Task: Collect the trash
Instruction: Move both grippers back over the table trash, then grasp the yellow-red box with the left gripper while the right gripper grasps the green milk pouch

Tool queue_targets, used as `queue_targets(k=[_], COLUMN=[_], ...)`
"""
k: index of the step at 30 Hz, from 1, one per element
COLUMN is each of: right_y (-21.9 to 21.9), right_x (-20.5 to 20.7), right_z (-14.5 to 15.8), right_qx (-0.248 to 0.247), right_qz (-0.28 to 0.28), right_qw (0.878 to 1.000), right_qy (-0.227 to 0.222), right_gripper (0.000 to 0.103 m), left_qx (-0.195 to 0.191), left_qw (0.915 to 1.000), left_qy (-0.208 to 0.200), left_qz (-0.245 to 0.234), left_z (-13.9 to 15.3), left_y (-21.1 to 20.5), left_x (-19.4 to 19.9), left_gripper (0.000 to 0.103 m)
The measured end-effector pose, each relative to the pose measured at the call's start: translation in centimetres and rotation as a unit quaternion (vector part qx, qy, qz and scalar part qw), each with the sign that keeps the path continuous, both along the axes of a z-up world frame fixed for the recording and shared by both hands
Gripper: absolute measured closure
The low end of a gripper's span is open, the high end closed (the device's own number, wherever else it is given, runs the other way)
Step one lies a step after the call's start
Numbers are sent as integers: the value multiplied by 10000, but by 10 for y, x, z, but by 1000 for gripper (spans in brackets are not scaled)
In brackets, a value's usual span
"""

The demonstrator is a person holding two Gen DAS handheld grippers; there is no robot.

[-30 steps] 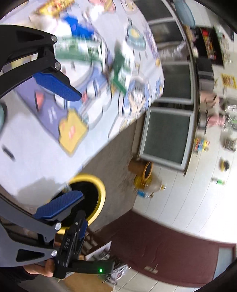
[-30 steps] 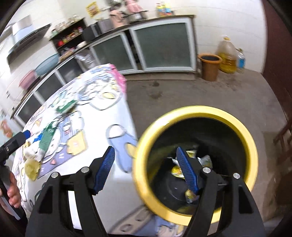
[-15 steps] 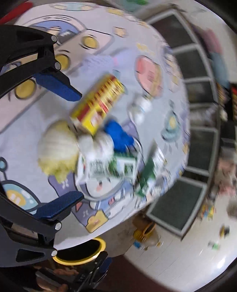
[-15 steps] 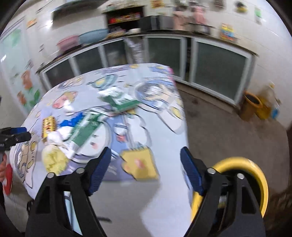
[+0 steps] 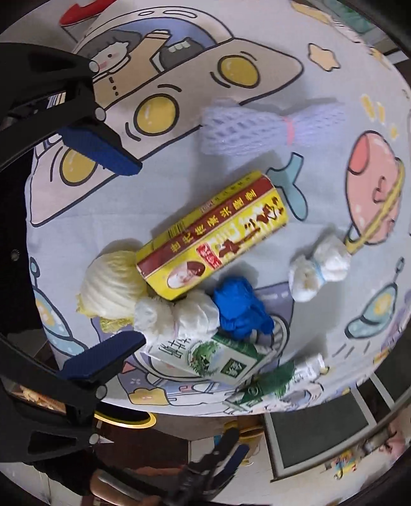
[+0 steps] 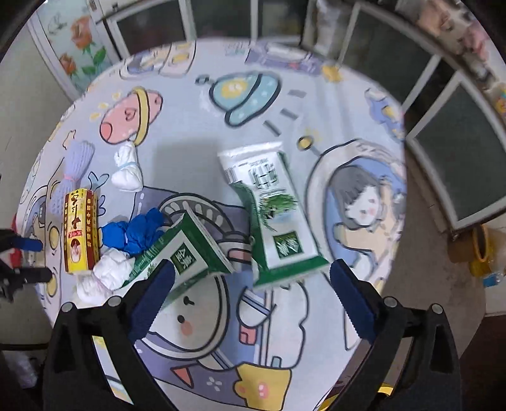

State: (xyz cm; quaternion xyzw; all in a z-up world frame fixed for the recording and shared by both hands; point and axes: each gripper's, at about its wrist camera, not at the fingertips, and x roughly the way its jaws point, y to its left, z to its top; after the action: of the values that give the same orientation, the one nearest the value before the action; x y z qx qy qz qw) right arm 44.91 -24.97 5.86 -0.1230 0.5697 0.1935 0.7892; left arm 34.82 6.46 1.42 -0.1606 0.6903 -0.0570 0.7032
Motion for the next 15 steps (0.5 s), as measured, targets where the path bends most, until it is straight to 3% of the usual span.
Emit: queue_targets(k=[9, 15], right_y=[18, 23], right_x=[36, 53], right_z=[-21, -38], right_qx=[-163, -391], right_qz=[84, 192], right_qw=[9987, 9970], right_qy=[470, 645], right_gripper=[9, 9], left_qx=[-252, -268], left_qw=[9973, 9962], left_qy=[634, 741], left_qz=[277, 358], left_z=[-18, -24], left_y=[6, 5], left_x=[23, 37], left_gripper=[8, 8])
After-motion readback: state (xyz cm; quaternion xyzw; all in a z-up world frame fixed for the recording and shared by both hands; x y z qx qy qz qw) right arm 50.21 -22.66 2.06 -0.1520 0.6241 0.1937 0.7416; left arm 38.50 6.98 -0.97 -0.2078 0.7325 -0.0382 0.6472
